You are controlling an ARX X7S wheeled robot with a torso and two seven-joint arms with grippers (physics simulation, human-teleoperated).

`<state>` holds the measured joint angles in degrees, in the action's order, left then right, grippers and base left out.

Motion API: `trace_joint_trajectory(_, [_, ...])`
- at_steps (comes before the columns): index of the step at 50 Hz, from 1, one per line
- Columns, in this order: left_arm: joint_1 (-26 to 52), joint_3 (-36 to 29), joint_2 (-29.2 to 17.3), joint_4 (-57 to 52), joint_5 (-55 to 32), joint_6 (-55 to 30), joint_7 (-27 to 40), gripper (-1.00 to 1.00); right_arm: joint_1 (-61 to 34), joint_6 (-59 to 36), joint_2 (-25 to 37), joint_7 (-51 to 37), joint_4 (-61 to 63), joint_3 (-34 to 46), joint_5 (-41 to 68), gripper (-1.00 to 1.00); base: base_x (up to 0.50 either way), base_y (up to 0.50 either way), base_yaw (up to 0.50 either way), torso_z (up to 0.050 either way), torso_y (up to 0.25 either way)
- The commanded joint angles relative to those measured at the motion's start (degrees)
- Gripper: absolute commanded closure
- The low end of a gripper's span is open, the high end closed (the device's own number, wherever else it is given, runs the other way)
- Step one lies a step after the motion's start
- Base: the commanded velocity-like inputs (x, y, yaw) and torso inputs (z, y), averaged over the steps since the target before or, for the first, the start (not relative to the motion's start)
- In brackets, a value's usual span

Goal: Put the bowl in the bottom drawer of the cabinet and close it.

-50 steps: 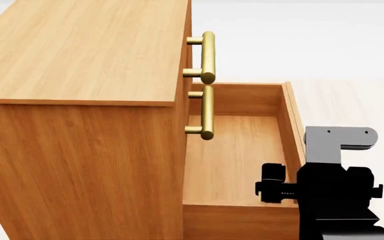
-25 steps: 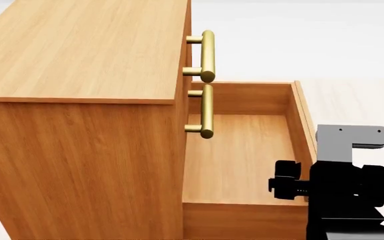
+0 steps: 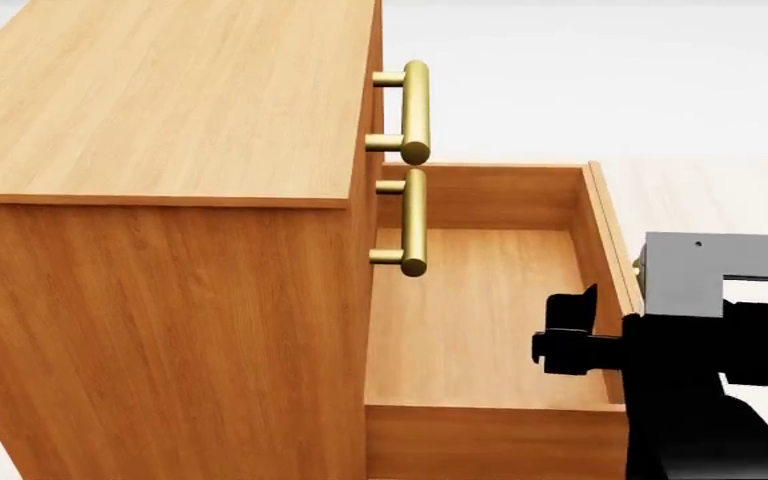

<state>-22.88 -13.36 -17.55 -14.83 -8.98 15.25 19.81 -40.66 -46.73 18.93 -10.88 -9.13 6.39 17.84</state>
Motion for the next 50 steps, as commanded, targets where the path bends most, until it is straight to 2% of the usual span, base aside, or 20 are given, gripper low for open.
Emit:
trace_joint_trajectory(1, [0.0,-0.2,-0.2,0.1,-0.1,0.3,0.1,-1.00,1.8,-0.9,1.7,-1.3,10.2,-0.6,0.6,-1.00,0.00,0.00,0.00,0.000,0.000])
trace_joint_trajectory(13, [-0.4,-0.4,-0.5,-0.6,0.4,1.0,0.6,-1.00,1.6,-2.2,1.9,-6.8,15.2,-5.2,0.1,-1.00,0.00,0.00,0.00,0.000,0.000])
trace_joint_trajectory(16, [0.0,-0.8,-0.8,-1.3,2.5,-2.9,1.5,-1.00,1.5,-1.7,1.9,-7.7,14.3,-6.2,-0.2,-1.00,0.00,0.00,0.00,0.000,0.000])
trace_joint_trajectory(19, [-0.4,-0.5,-0.8,-1.1,-0.6,0.4,0.3,-1.00,1.7,-1.4,1.9,-8.7,14.1,-7.3,-0.4,-1.00,0.00,0.00,0.00,0.000,0.000])
trace_joint_trajectory(37, [0.3,-0.9,-0.9,-0.4,0.6,0.3,1.0,-1.00,2.2,-2.6,4.0,-12.8,16.8,-10.4,-2.0,-1.00,0.00,0.00,0.00,0.000,0.000])
trace_joint_trajectory(50, [0.7,-1.3,-0.9,0.6,0.4,1.3,0.8,-1.00,2.3,-2.8,3.0,-17.7,15.0,-14.2,-3.4,-1.00,0.00,0.00,0.00,0.000,0.000])
